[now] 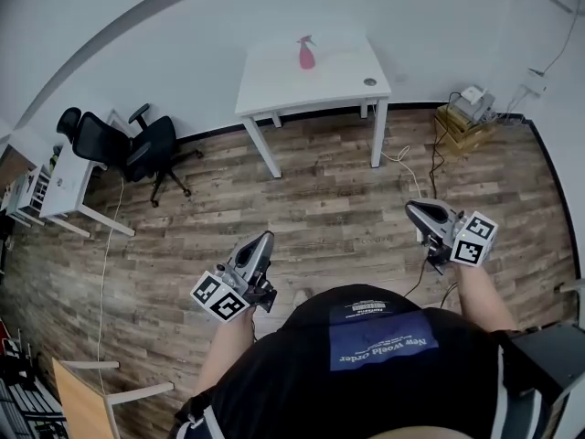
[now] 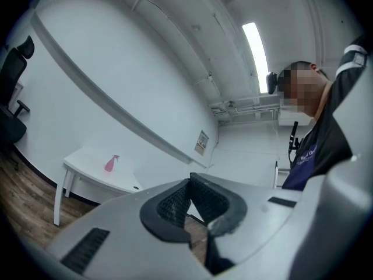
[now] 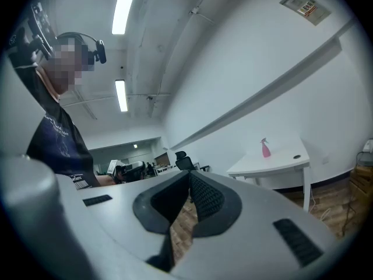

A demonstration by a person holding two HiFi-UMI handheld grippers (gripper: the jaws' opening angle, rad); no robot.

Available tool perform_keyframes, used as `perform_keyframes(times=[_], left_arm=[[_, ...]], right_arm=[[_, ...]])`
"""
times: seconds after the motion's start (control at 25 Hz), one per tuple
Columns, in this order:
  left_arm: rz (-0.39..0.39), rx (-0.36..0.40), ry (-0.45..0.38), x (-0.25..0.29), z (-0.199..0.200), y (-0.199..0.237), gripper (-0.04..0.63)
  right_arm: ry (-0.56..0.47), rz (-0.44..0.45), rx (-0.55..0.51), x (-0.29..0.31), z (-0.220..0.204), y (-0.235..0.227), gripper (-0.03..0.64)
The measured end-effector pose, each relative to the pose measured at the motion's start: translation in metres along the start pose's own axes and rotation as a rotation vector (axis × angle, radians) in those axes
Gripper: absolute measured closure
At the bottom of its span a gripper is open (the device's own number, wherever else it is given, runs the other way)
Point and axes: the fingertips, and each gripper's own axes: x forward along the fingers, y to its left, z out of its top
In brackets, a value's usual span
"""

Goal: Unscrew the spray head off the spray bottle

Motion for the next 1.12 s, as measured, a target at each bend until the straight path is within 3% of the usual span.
perform_keyframes(times=[0.6, 0.88, 1.12], left_arm=[[-0.137, 0.015, -0.010, -0.020, 0.088, 0.167, 0.594], [-0.106, -0.005, -0.019, -0.047, 0.103, 0.227, 0.593], [-0.059, -0.019, -0.017, -0.040, 0.104, 0.258, 0.594]], right_arm=[[-0.035, -0.105, -0.095, 0.176, 0.042, 0.009, 0.618], [0.005, -0.077, -0.096, 0.247, 0.037, 0.014, 0.618], [0.017, -0.046, -0.081, 0.282, 0.044, -0.014, 0.618]])
